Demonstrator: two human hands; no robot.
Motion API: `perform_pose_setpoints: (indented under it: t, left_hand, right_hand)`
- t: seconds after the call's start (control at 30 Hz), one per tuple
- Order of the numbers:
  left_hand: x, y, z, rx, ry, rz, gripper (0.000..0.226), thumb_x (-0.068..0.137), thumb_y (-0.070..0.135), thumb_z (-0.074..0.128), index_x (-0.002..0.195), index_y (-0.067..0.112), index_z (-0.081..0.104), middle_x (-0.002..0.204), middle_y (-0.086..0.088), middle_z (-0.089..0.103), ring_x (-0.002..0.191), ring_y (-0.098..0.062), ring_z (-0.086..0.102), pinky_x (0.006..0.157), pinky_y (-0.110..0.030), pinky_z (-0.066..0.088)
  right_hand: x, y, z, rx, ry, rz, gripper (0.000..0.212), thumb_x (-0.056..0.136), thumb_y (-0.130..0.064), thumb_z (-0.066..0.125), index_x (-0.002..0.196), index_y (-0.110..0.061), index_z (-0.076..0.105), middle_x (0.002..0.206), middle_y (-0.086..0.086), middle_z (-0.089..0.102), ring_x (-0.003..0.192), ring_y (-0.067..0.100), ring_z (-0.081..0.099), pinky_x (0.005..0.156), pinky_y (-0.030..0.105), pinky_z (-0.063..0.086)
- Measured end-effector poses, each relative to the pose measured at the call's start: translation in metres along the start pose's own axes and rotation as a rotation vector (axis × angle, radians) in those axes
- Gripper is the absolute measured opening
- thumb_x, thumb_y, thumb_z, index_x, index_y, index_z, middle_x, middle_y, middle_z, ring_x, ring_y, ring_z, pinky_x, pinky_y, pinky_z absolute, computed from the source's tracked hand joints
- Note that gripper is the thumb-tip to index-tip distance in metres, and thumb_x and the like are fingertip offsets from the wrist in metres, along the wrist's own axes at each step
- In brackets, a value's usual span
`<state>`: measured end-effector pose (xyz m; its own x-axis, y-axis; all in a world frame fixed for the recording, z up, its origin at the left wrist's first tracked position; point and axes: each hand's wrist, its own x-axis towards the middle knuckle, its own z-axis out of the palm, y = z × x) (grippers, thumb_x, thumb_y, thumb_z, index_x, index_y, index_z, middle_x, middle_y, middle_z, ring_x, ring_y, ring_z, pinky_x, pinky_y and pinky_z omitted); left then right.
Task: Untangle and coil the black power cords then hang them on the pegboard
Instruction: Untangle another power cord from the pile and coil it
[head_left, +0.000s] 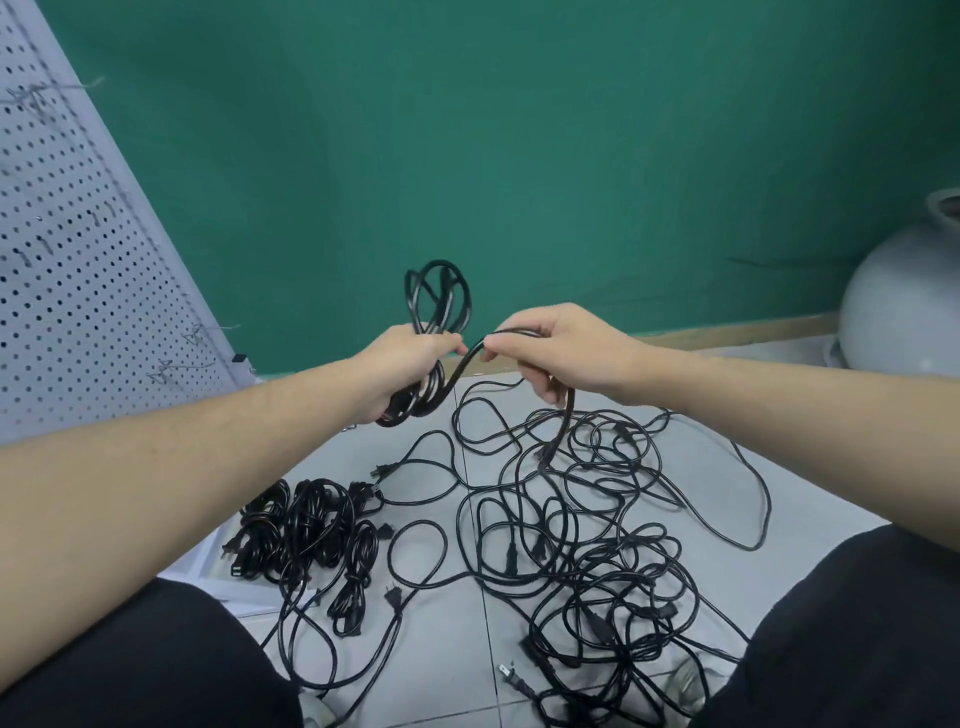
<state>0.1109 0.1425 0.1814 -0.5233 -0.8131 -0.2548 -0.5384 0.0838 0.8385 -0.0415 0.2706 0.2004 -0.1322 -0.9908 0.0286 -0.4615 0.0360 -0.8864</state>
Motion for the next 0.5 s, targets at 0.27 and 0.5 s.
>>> perform_pose_setpoints:
  t: [0.27, 0.5]
  left_hand:
    - [-0.026, 0.021, 0.021, -0.015, -0.164, -0.016, 0.090, 0.088, 0.087, 0.016, 0.086, 0.022, 0.078, 0.082, -0.006, 0.063, 0.058, -0.016, 0.052, 0.060, -0.030, 0.049]
    - [-0.023, 0.017, 0.029, 0.118, -0.267, 0.135, 0.020, 0.092, 0.039, 0.070, 0.087, 0.019, 0.070, 0.075, 0.003, 0.052, 0.054, -0.010, 0.046, 0.051, -0.025, 0.038]
  right_hand:
    - [0.012, 0.009, -0.010, -0.039, 0.295, 0.109, 0.058, 0.079, -0.048, 0.082, 0.063, -0.022, 0.033, 0.049, -0.009, 0.029, 0.047, 0.013, 0.027, 0.045, 0.025, 0.024]
    - [0.016, 0.012, -0.015, 0.198, 0.201, 0.100, 0.030, 0.090, -0.030, 0.076, 0.074, -0.019, 0.052, 0.054, -0.013, 0.048, 0.050, 0.005, 0.044, 0.055, 0.021, 0.037]
